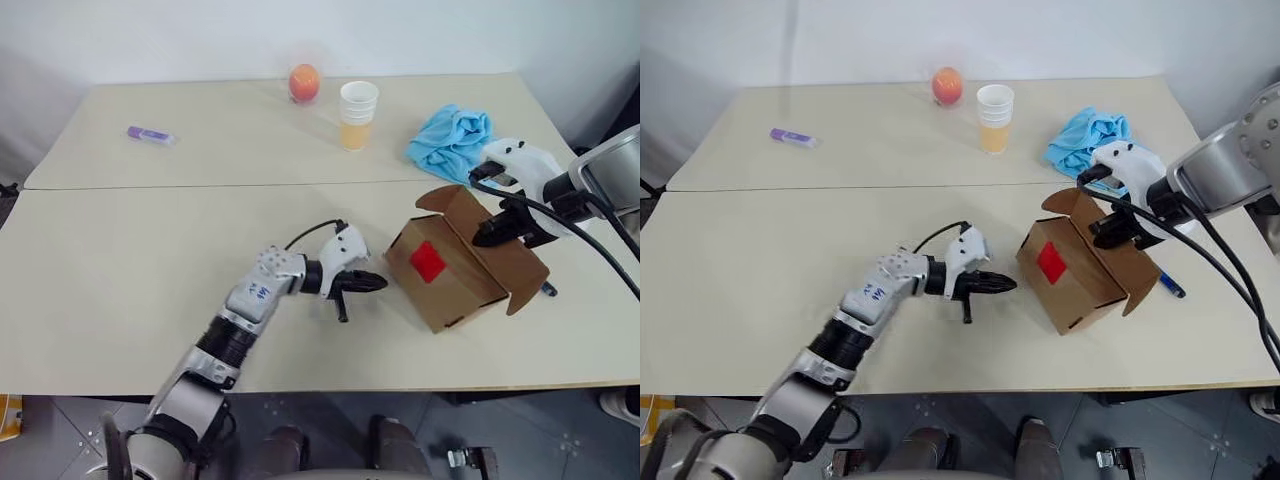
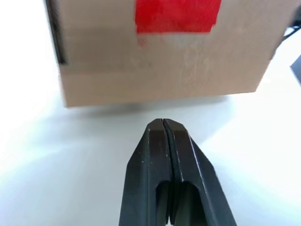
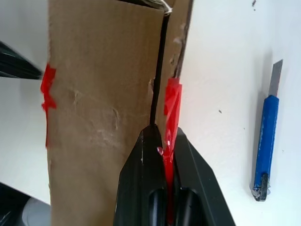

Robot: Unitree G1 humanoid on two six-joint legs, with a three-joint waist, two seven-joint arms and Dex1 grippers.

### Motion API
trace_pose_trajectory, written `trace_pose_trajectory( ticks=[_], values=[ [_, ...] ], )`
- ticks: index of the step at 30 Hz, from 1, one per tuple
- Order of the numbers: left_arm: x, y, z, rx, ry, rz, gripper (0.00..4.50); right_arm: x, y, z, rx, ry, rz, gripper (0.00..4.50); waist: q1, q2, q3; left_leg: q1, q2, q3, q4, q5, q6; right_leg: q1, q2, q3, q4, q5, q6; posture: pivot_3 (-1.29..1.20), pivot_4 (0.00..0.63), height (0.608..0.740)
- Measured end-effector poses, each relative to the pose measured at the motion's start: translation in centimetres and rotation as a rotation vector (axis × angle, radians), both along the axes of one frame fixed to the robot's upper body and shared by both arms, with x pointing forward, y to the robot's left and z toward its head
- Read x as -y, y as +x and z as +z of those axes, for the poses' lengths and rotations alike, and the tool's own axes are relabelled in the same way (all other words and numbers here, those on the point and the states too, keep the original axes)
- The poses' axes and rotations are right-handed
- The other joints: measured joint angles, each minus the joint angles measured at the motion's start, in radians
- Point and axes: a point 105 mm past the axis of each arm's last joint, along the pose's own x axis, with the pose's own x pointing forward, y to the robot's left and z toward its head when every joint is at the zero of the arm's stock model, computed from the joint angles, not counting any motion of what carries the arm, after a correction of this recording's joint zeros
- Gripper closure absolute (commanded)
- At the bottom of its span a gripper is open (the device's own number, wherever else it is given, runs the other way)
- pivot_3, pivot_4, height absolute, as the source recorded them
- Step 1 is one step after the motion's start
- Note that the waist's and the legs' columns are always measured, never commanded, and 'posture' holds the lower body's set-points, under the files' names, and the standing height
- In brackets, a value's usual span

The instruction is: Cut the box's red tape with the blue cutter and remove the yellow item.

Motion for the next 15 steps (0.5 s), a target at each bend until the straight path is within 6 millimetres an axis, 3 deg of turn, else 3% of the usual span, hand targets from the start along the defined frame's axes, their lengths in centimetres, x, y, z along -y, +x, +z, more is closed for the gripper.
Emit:
trace_pose_trajectory(
  ticks=[6, 8, 15],
  values=[
    [3.2, -1.1, 7.7, 0.055, -0.236, -0.098, 4.50, -0.1, -0.2, -0.2, 0.019, -0.009, -0.014, 4.47, 0.004, -0.002, 0.001, -0.001, -0.002, -0.002, 0.001, 0.001, 0.002, 0.002, -0.005, -0.007, -0.001, 0.000, 0.000, 0.00, 0.150, 0.740],
    [4.5, -1.3, 9.2, 0.104, -0.287, -0.107, 4.50, -0.4, -0.3, -0.2, 0.025, -0.008, -0.004, 4.47, 0.002, -0.002, 0.001, -0.001, -0.002, -0.002, 0.001, 0.000, 0.003, 0.003, -0.005, -0.008, -0.002, 0.000, 0.001, 0.00, 0.150, 0.740],
    [6.1, -0.4, 6.6, 0.109, -0.250, -0.057, 4.50, -1.2, -0.2, -0.5, 0.042, -0.005, 0.003, 4.47, -0.004, -0.002, 0.001, 0.000, -0.003, -0.001, 0.001, 0.001, 0.002, 0.003, -0.004, -0.010, 0.000, 0.000, 0.001, 0.00, 0.150, 0.740]
  ],
)
